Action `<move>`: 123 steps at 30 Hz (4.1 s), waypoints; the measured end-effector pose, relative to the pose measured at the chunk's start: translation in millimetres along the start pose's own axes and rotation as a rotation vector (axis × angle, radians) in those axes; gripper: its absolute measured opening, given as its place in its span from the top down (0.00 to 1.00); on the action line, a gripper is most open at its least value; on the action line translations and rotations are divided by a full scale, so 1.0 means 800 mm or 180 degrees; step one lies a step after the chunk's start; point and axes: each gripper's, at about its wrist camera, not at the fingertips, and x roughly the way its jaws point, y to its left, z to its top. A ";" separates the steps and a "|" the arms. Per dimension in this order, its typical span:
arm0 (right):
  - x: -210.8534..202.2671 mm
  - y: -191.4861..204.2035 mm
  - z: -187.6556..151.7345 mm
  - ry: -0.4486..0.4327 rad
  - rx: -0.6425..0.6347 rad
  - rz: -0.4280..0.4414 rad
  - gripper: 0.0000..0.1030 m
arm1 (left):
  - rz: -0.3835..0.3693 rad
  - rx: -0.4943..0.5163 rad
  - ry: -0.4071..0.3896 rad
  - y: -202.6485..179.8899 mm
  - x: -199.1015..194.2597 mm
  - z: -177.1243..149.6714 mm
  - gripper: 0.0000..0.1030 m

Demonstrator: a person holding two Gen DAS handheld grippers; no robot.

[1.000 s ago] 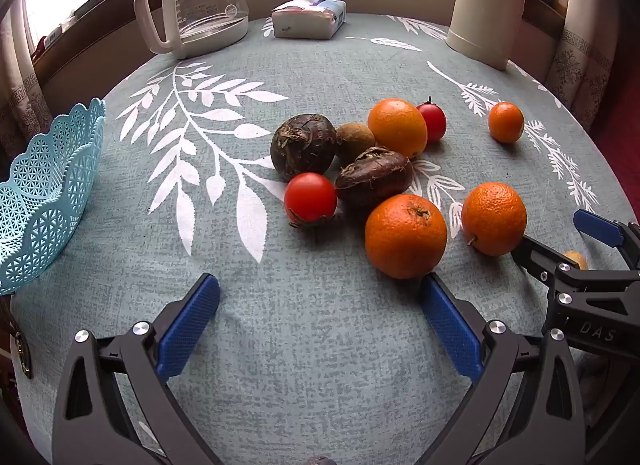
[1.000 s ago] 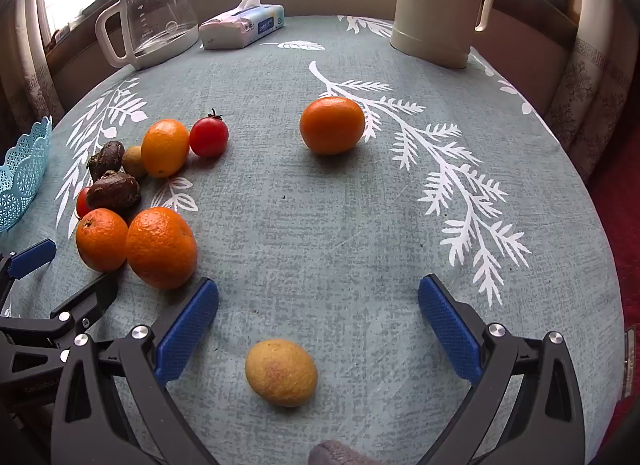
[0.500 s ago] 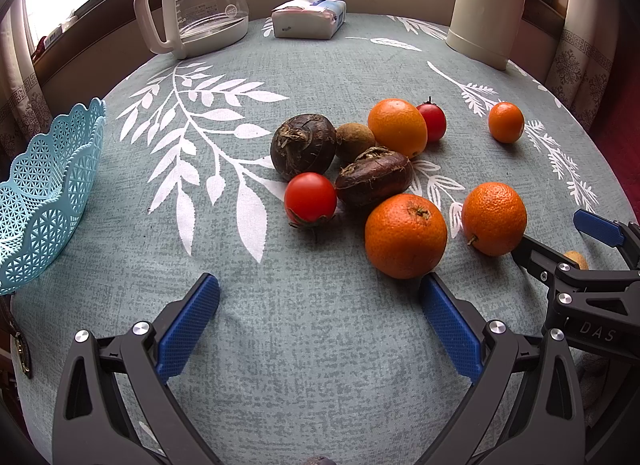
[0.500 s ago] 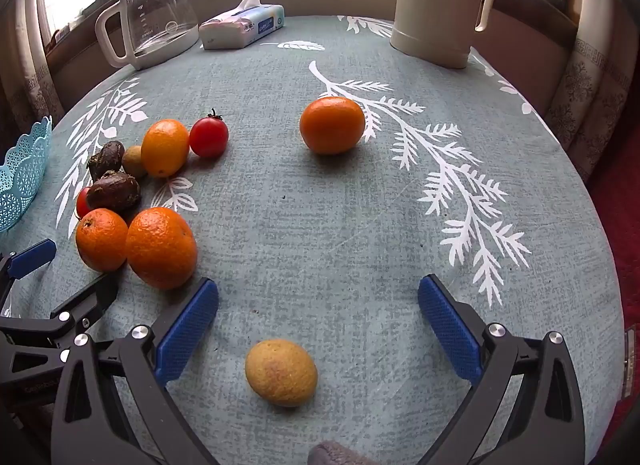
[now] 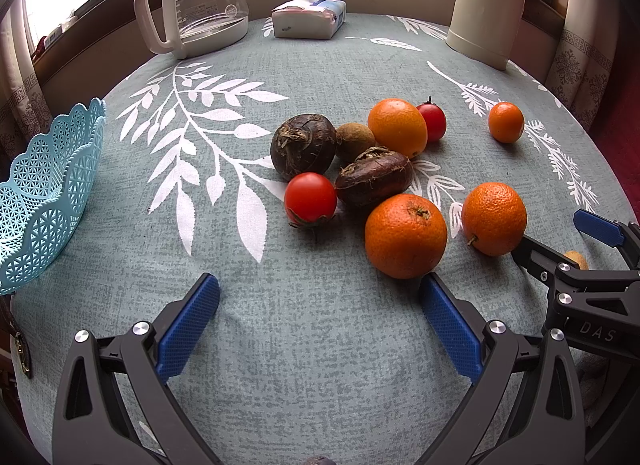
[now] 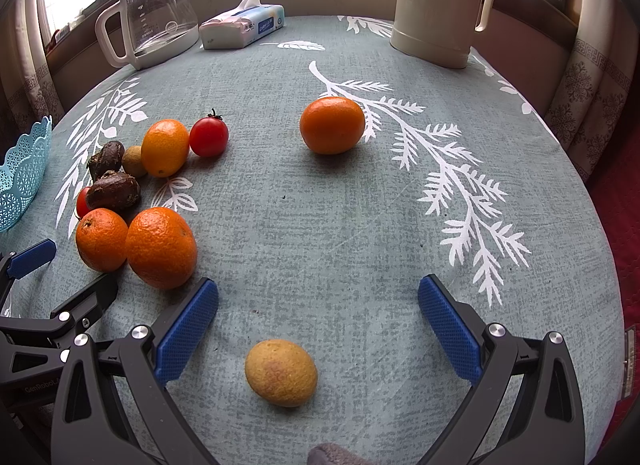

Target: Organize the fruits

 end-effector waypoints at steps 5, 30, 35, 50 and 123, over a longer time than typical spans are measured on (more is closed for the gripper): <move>0.000 0.000 0.000 0.0002 0.0001 0.0005 0.05 | -0.0004 -0.0003 0.0000 0.001 0.000 0.000 0.02; -0.004 -0.002 0.000 -0.0042 0.0028 0.0055 0.05 | 0.0017 0.0009 0.0010 0.001 0.002 0.000 0.02; -0.020 -0.016 -0.004 -0.0219 0.0177 0.0243 0.05 | 0.0005 -0.0001 0.0006 0.000 0.000 0.001 0.02; -0.055 -0.031 -0.019 -0.0465 0.0152 0.0424 0.16 | -0.0100 -0.0390 -0.0487 0.035 -0.042 -0.007 0.02; -0.057 -0.007 -0.040 -0.0270 0.0034 0.0730 0.73 | 0.0350 -0.0862 -0.1207 0.171 -0.134 0.014 0.61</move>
